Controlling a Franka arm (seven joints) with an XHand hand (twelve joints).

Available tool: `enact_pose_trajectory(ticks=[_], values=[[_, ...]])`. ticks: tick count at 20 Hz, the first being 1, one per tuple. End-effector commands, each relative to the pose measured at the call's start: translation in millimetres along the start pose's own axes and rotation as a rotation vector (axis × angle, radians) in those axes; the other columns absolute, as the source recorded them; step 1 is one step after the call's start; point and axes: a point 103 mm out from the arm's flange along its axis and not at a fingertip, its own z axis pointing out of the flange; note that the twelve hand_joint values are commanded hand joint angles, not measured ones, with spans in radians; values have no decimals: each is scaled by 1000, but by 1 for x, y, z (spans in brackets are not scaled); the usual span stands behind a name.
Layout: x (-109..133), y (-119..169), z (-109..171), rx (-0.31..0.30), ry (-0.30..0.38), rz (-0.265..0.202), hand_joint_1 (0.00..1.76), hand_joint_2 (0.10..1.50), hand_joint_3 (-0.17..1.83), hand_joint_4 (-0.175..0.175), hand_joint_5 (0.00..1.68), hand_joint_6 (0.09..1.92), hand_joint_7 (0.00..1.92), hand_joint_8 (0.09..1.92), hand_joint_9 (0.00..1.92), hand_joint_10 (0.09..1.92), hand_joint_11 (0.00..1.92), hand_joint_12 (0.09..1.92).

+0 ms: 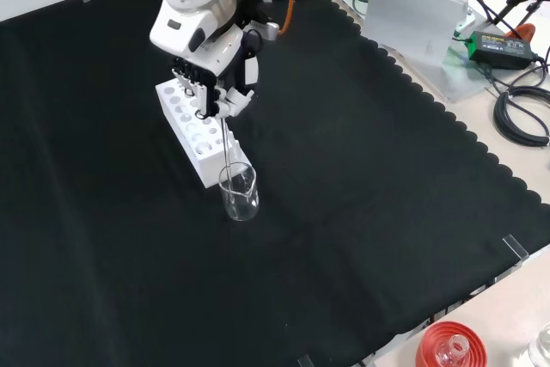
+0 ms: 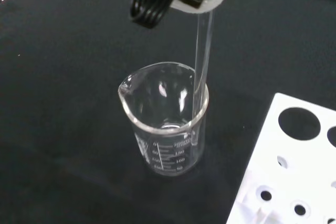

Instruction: Stir in the beaker to the left of the white test tube rack with the glass rod.

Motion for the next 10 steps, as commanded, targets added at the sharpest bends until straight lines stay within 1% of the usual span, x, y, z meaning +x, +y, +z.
enact_pose_trajectory(ticks=[1,5,8,10], values=[[8,-11,-3,-19,-8,0,1186,723,761,-175,1042,1103,1515,755,1743,531,1587,782],[14,-16,-4,-34,-20,0,1186,723,761,-175,1042,1103,1515,755,1743,531,1587,782],[35,-30,-10,-42,-27,-8,1186,723,761,-175,1042,1103,1515,755,1744,531,1587,782],[40,-32,-11,-37,-10,-16,1186,723,760,-175,1042,1103,1515,755,1744,531,1587,782]])
